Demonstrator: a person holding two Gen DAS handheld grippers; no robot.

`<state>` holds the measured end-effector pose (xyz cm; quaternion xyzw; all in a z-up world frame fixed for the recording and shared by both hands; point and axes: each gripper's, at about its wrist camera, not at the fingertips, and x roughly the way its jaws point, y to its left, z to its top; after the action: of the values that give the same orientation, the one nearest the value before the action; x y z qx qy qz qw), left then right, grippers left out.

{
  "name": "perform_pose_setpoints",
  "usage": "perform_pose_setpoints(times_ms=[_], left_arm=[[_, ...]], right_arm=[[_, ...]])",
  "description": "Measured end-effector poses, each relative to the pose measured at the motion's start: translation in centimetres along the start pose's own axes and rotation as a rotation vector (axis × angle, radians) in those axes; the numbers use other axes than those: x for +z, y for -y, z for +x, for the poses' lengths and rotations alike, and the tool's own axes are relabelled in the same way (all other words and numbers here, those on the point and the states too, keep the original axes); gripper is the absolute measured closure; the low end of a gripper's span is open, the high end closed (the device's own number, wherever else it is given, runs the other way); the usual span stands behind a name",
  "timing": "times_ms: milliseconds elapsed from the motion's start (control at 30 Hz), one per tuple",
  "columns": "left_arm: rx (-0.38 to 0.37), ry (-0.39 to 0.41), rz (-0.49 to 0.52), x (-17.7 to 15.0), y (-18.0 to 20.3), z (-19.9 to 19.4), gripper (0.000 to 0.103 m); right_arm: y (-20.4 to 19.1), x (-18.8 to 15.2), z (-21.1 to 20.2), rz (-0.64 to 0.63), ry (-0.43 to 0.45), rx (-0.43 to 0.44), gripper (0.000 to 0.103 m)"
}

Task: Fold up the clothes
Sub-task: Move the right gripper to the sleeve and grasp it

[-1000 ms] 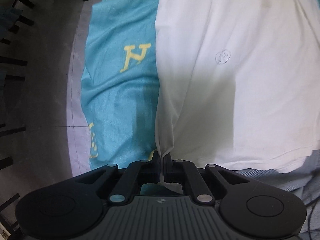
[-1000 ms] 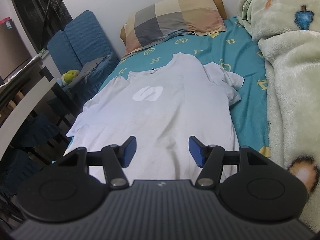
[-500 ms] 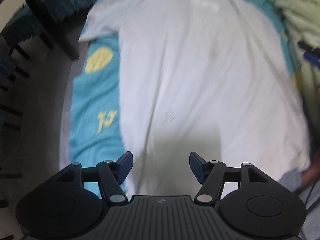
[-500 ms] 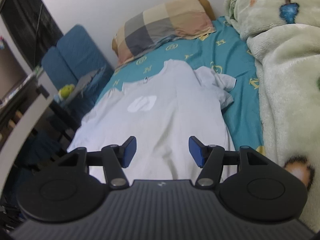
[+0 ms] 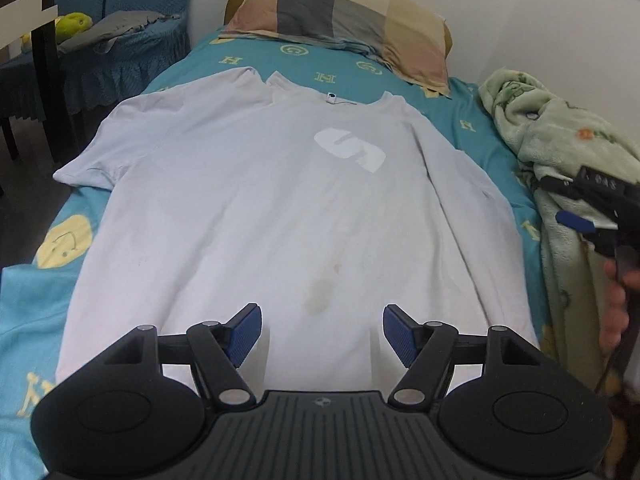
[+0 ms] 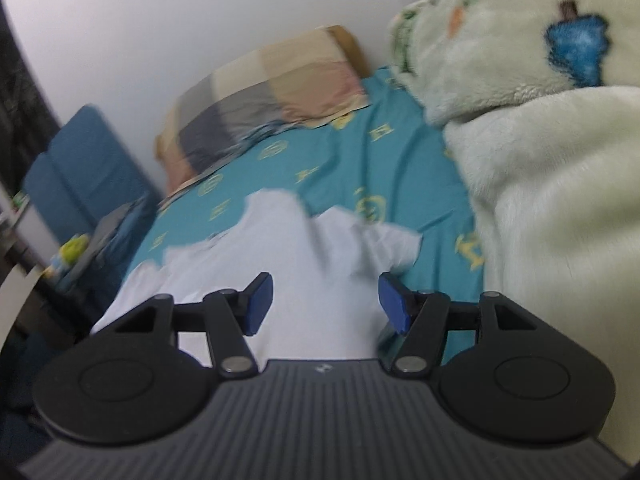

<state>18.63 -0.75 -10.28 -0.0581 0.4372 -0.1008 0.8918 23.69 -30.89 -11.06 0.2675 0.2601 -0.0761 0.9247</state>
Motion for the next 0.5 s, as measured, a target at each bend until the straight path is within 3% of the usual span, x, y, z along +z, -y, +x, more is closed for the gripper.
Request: perform_pose_setpoints(times_ms=[100, 300, 433, 500], left_arm=[[0.007, 0.012, 0.005, -0.2, -1.4, 2.1, 0.032], [0.014, 0.034, 0.007, -0.3, -3.9, 5.9, 0.032], [-0.001, 0.034, -0.005, -0.1, -4.7, 7.1, 0.032], [-0.012, 0.036, -0.013, 0.0, -4.9, 7.3, 0.032]], right_arm=[[1.2, 1.6, 4.5, -0.002, 0.006, -0.072, 0.041], [3.6, 3.6, 12.8, 0.001, -0.062, -0.204, 0.043], [4.1, 3.1, 16.3, -0.03, -0.167, -0.24, 0.044], [3.3, 2.8, 16.8, -0.091, -0.163, -0.249, 0.042]])
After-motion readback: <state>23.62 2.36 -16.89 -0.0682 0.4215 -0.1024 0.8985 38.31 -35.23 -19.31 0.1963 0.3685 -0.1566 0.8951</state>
